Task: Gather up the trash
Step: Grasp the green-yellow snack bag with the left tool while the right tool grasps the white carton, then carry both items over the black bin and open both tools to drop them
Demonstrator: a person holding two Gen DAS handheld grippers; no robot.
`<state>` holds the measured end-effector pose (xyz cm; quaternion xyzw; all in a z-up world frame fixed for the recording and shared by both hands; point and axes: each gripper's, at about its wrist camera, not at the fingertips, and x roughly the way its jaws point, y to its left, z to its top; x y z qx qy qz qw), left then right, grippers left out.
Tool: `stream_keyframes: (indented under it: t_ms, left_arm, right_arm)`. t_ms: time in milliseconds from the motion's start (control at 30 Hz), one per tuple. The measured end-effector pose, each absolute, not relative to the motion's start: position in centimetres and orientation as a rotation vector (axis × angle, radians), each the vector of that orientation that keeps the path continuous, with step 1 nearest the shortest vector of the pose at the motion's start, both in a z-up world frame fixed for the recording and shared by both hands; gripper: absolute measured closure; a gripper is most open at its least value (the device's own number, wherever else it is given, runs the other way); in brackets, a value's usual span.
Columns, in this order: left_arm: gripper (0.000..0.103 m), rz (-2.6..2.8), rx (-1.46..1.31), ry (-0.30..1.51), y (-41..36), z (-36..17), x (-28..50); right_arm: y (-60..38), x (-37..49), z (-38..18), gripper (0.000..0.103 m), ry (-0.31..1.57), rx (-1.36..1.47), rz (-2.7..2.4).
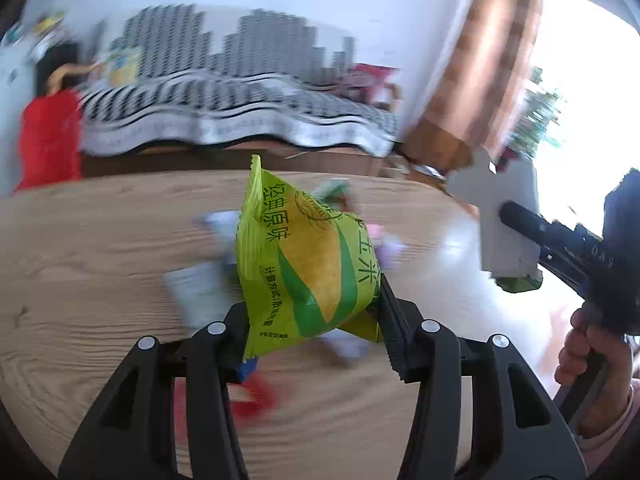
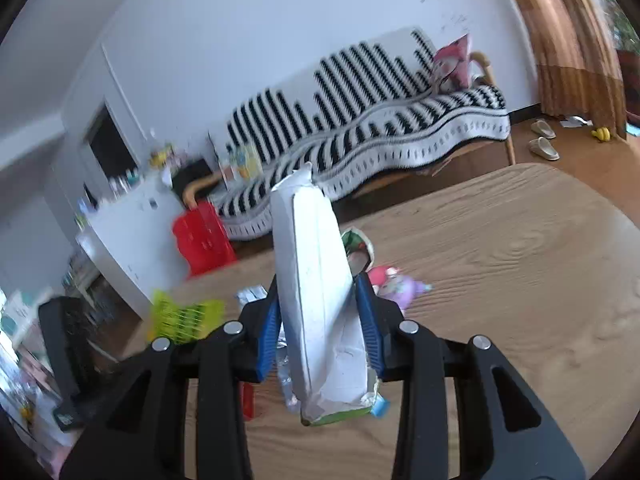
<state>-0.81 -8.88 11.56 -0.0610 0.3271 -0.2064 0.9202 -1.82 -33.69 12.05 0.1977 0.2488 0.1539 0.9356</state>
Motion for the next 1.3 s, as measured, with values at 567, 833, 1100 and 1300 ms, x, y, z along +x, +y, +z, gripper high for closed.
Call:
stream_keyframes:
  t_ms: [567,833,1100,1300]
  left_arm:
    - [0.054,-1.047,0.322,1.174,-46.8,-0.5,-16.4]
    - [0.055,-0.959,0.522,1.299,-47.6,-8.1,-16.8]
    - [0.056,-0.928,0.492,1.310,-46.7,-9.1,-16.1]
    - [0.056,-0.948,0.479,1.325,-47.7,-9.1,-16.6]
  right_arm:
    - [-61.7,-31.4,-3.3,0.067,0.705,0.675,-0.194]
    - [-63.2,-33.6,-15.7,0.068,0.835,0.931,-0.182]
    - [-63.1,-33.4,-15.1,0.068,0.828,0.917,-0.154]
    - [-62.6,-31.4,-14.1,0.068,0.826,0.899,-0.157]
